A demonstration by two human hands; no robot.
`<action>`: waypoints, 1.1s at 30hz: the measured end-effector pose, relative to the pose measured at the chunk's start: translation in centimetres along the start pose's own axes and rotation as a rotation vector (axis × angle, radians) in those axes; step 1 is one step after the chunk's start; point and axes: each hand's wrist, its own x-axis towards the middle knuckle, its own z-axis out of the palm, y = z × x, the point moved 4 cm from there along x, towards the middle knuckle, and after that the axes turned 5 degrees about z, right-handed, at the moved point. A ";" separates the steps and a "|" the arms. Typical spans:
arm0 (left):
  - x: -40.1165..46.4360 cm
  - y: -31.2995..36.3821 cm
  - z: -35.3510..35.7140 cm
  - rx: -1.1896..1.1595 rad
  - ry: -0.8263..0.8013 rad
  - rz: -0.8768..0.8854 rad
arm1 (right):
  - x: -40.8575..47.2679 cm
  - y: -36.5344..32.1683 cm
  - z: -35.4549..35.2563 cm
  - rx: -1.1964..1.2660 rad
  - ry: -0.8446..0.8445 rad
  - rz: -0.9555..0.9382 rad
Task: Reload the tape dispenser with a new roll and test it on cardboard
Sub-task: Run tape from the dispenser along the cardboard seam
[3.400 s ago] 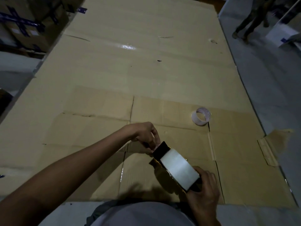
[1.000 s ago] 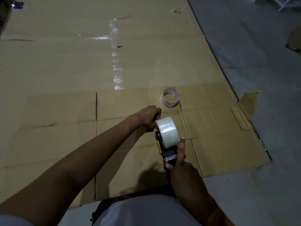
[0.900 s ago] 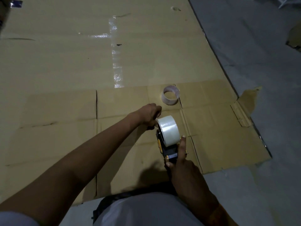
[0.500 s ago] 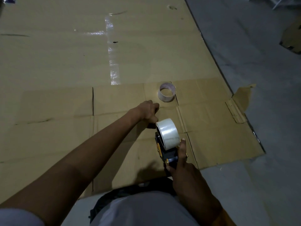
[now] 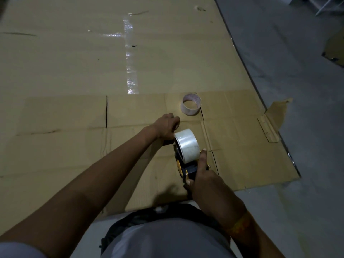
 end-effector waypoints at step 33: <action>-5.6 0.2 2.4 -0.163 0.343 -0.144 | 0.2 -3.1 -2.0 -0.227 -0.177 0.200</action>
